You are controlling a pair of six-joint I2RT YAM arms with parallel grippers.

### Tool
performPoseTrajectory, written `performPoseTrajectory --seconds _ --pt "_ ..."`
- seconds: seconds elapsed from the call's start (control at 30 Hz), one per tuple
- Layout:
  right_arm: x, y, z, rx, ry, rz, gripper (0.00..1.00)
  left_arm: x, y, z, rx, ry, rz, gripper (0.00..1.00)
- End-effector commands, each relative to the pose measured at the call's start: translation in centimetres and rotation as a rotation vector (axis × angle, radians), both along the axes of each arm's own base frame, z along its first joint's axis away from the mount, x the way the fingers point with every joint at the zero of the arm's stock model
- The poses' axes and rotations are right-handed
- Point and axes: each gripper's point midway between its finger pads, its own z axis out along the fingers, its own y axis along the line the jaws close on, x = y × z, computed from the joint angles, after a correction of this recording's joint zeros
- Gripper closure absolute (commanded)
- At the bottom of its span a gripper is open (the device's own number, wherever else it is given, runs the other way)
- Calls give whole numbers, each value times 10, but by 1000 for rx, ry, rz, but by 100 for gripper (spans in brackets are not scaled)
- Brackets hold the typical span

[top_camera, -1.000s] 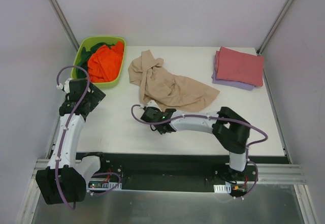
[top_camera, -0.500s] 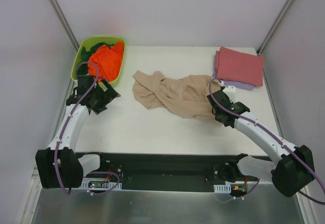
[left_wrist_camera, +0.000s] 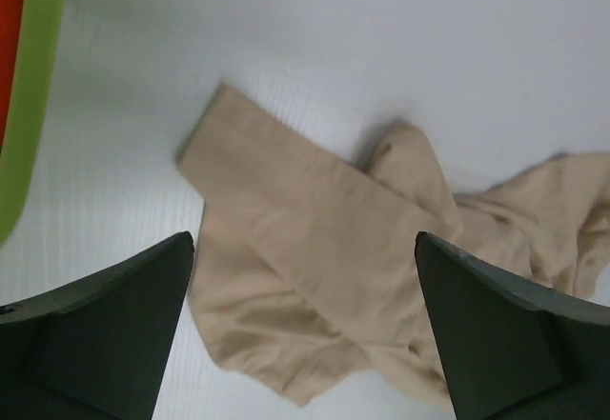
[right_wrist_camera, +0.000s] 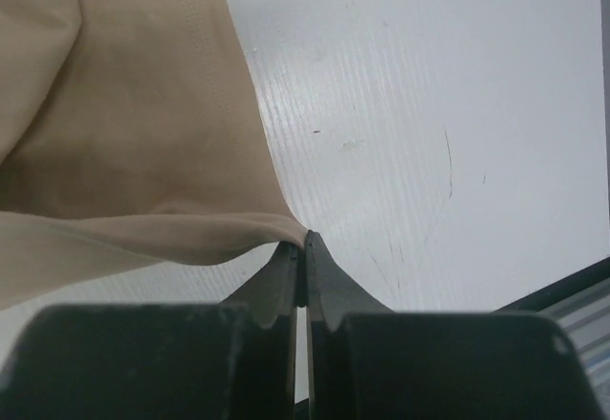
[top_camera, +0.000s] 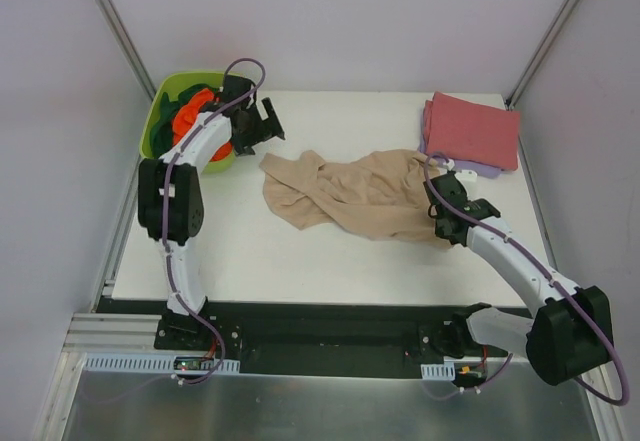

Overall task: Fold and stack the t-shirts
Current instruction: Flatten out the tshirt

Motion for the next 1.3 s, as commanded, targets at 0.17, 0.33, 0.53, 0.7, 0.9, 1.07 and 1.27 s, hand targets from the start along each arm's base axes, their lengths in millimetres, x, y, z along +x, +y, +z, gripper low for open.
performPoseTrajectory --seconds 0.17,0.33,0.53,0.7,0.9,1.07,1.27 --pt "8 4 -4 27 5 58 100 41 7 -39 175 116 -25 7" --pt "10 8 -7 49 4 73 100 45 4 -58 251 131 -47 16" --pt "9 8 -9 59 0 77 100 46 12 -80 320 174 -24 24" --pt "8 8 -11 62 3 80 100 44 7 -98 308 226 -44 33" --pt "9 5 -14 51 2 69 100 13 -4 -110 269 310 -130 54" --pt "9 5 -17 51 14 66 100 -2 0 -114 286 340 -143 89" --pt "9 6 -16 56 13 68 100 6 5 -90 312 279 -131 100"
